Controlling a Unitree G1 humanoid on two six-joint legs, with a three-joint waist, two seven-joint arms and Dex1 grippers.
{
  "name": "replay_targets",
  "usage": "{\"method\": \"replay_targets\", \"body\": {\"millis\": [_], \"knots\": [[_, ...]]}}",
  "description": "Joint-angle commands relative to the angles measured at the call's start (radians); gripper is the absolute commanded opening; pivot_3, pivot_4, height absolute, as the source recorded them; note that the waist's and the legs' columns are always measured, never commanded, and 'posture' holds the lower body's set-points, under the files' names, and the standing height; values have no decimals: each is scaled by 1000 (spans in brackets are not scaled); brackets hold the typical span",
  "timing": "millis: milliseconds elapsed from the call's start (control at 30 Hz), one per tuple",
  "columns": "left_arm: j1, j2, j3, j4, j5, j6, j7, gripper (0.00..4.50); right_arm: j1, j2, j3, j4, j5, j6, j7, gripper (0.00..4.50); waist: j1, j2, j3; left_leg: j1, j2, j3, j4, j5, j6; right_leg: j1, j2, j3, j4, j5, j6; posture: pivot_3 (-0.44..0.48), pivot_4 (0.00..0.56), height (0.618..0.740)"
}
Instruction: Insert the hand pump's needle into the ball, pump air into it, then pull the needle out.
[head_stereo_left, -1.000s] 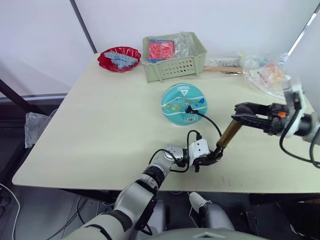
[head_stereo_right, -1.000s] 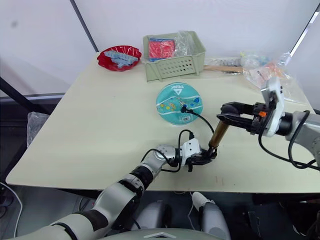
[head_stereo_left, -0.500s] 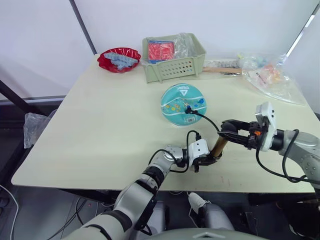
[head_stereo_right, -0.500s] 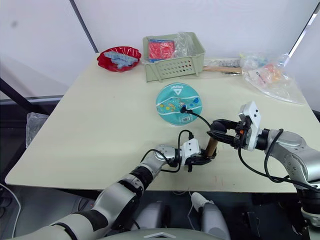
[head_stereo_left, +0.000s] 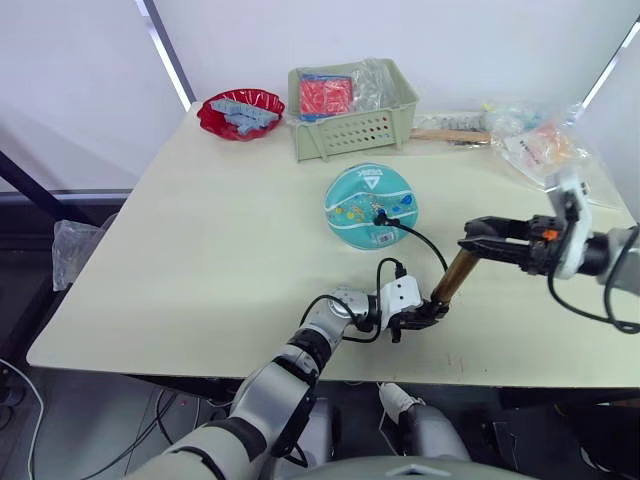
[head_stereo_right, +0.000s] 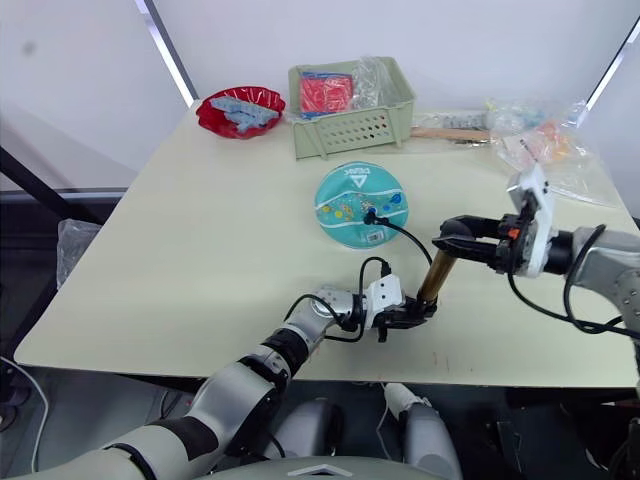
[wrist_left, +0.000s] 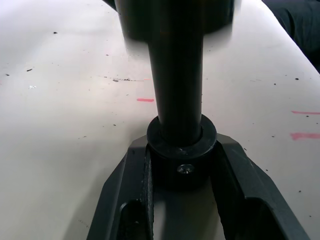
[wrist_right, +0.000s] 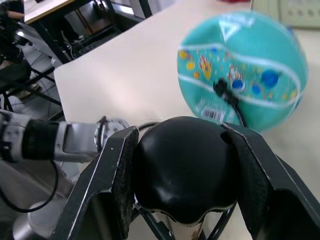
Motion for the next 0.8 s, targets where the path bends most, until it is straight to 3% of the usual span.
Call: {"method": "replay_targets", "body": {"millis": [33,233,567,800], "knots": [[48,29,-34,84,60,50,1,1123,-60,-56,-115,-26,69,31,2,2076,0,0,0,0,0,0,0,0,0,0,0,0,0,0,0,0,150,738],[47,27,-36,87,62,50,2,1123,-170,-152,-182,16,138,86,3,2076,0,2,2,-1,0,-1,0,0,0,0,-2,2,-1,0,0,0,150,738],[44,29,-37,91,64,49,0,1123,-219,-196,-198,48,185,126,-13,2076,-1,2,2,-2,0,-1,-1,0,0,-1,-4,3,-2,0,0,0,150,738],[44,30,-35,90,62,49,0,1123,-74,-150,-132,-2,110,79,-2,2076,-3,0,1,-2,0,-1,-2,0,0,-1,-6,2,-4,0,0,0,150,738]]}}
